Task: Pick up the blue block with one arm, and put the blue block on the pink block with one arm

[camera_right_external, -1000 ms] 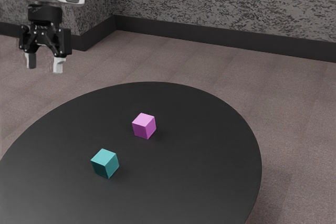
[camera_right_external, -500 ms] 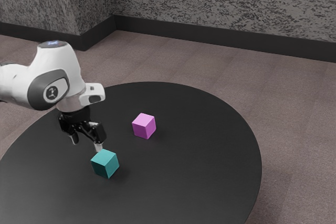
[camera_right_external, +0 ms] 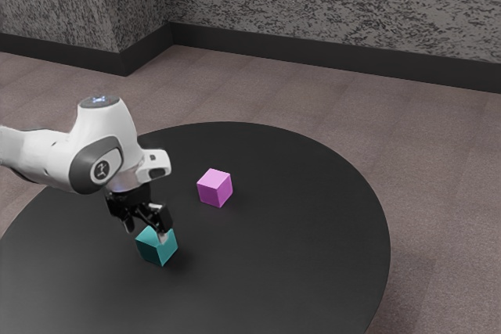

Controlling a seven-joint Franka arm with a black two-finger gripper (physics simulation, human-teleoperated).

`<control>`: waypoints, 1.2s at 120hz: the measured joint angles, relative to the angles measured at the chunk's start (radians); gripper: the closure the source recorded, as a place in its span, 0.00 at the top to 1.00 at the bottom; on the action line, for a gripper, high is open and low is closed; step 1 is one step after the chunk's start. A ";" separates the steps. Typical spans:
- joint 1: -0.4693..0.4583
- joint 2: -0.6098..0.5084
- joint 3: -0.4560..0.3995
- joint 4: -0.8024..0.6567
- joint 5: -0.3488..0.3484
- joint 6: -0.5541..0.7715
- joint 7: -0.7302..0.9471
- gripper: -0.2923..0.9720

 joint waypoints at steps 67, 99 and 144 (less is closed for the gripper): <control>-0.008 0.140 0.029 0.041 0.001 0.060 0.027 0.73; 0.001 0.186 0.036 0.073 0.001 0.087 0.045 0.71; -0.001 0.184 0.036 0.072 0.007 0.103 0.050 0.51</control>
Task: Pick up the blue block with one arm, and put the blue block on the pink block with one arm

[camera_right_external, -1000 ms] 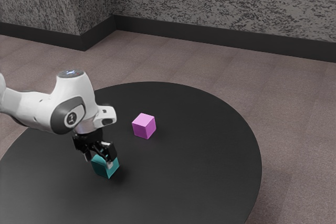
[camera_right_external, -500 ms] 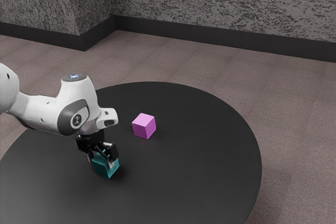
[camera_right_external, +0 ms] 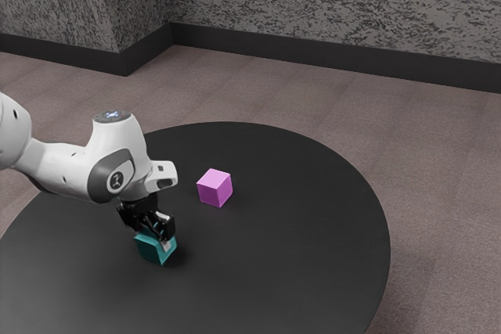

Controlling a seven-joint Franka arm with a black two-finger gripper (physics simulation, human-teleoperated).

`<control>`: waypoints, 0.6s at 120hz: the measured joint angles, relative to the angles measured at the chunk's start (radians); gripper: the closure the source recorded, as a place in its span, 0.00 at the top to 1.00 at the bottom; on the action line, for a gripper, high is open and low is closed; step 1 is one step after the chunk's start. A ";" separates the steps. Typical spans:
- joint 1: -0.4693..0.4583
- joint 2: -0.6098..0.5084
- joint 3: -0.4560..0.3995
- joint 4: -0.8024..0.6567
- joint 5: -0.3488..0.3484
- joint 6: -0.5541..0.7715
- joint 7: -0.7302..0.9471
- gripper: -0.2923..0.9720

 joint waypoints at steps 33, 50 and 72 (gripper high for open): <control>0.000 0.055 -0.001 0.315 0.075 -0.192 -0.037 0.47; 0.001 0.251 -0.006 0.644 0.092 -0.340 -0.052 0.47; 0.001 0.381 -0.024 0.833 0.092 -0.443 -0.061 0.46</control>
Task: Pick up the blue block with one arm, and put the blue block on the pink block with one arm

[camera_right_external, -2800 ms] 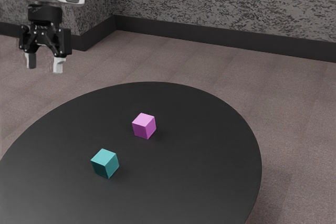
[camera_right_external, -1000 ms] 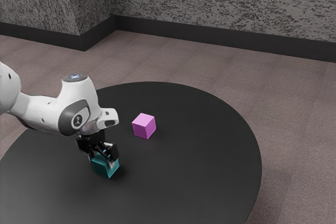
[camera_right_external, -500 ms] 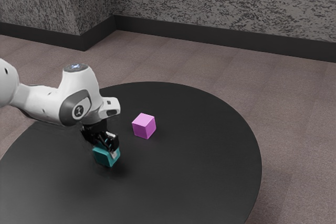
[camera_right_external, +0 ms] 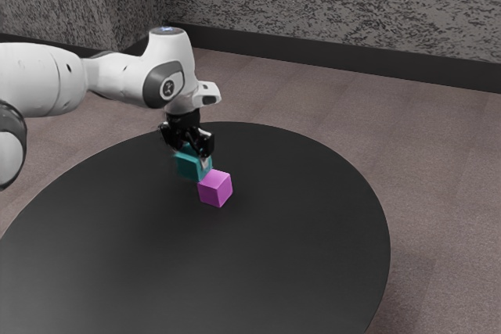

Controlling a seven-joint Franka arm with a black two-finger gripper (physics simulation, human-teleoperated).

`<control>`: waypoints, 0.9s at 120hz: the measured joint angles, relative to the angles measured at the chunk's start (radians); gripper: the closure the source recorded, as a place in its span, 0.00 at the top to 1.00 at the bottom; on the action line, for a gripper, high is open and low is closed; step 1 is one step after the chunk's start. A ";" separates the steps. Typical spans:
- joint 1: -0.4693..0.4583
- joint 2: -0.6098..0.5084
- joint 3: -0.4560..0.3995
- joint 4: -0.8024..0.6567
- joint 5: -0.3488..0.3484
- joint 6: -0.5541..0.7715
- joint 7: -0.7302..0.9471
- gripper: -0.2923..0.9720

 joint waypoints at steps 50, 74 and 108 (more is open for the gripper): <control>0.000 0.109 -0.036 0.156 -0.007 -0.067 -0.005 0.53; 0.000 0.108 -0.034 0.158 -0.016 -0.086 0.003 0.67; -0.019 -0.436 0.055 -0.110 -0.080 -0.238 0.010 0.74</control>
